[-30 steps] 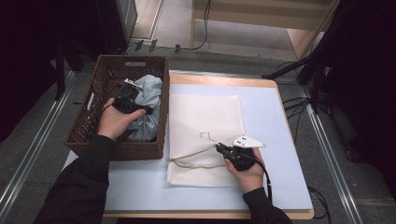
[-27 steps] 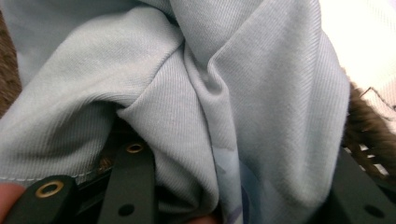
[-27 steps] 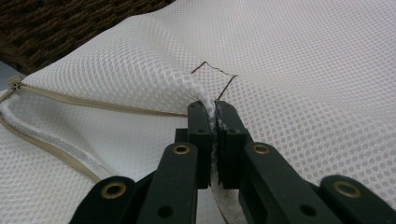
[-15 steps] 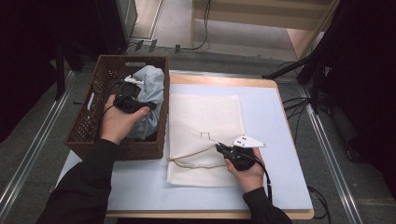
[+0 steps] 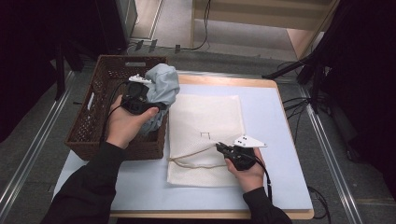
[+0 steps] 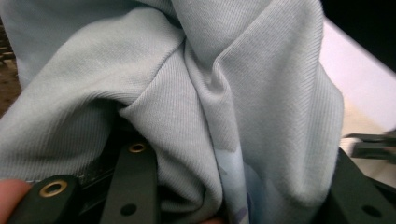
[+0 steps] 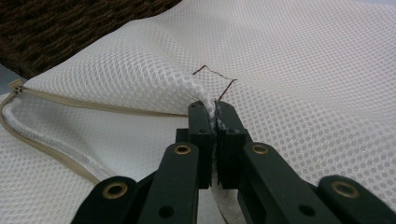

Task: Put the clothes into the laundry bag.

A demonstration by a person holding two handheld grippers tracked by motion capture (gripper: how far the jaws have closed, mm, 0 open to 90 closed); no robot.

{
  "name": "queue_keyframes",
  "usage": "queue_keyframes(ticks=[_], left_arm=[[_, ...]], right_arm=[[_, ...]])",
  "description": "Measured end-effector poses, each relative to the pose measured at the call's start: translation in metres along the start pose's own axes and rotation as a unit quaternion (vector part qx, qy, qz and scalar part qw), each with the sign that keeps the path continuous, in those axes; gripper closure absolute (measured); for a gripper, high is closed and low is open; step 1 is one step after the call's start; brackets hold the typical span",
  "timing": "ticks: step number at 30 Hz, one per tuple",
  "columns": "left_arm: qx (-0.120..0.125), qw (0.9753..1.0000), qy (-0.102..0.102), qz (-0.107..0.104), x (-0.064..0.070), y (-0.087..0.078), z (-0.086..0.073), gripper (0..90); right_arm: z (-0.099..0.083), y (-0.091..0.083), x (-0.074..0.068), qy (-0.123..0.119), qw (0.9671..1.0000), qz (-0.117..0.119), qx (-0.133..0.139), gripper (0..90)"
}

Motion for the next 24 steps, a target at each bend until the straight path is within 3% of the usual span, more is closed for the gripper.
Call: queue_keyframes(ticks=[3, 8, 11, 15, 18, 24], left_arm=[[0.004, 0.9998, 0.013, -0.014, 0.013, -0.003, 0.001, 56.1], [0.018, 0.9972, 0.036, -0.063, 0.046, -0.009, 0.001, 56.2], [0.03, 0.9927, 0.035, -0.112, 0.065, -0.01, -0.004, 56.2], [0.022, 0.9905, 0.054, -0.125, 0.085, -0.002, -0.02, 56.1], [0.015, 0.9891, 0.056, -0.136, 0.094, 0.003, -0.032, 56.0], [-0.003, 0.9867, 0.056, -0.153, 0.103, 0.017, -0.06, 55.8]], right_arm=[[0.0, 0.0, 0.0, 0.002, 1.0, 0.001, 0.001, 87.7], [0.001, -0.001, 0.0, 0.001, 1.0, -0.001, 0.004, 87.7], [0.001, -0.003, 0.001, 0.001, 1.0, -0.001, 0.006, 87.7], [0.001, -0.005, 0.002, 0.002, 0.9999, -0.002, 0.01, 87.7], [0.002, -0.006, 0.003, 0.006, 0.9999, 0.001, 0.01, 87.7], [0.003, -0.006, 0.004, 0.008, 0.9999, 0.0, 0.014, 87.7]])
Point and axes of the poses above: each handheld gripper's, and its own axes: y roughly forward along the jaws, z roughly out of its top, x roughly to its right, the point moved 7 cm from there along y, roughly forward along the jaws, and after that the axes turned 14 degrees about -x, right-handed, at the moved point
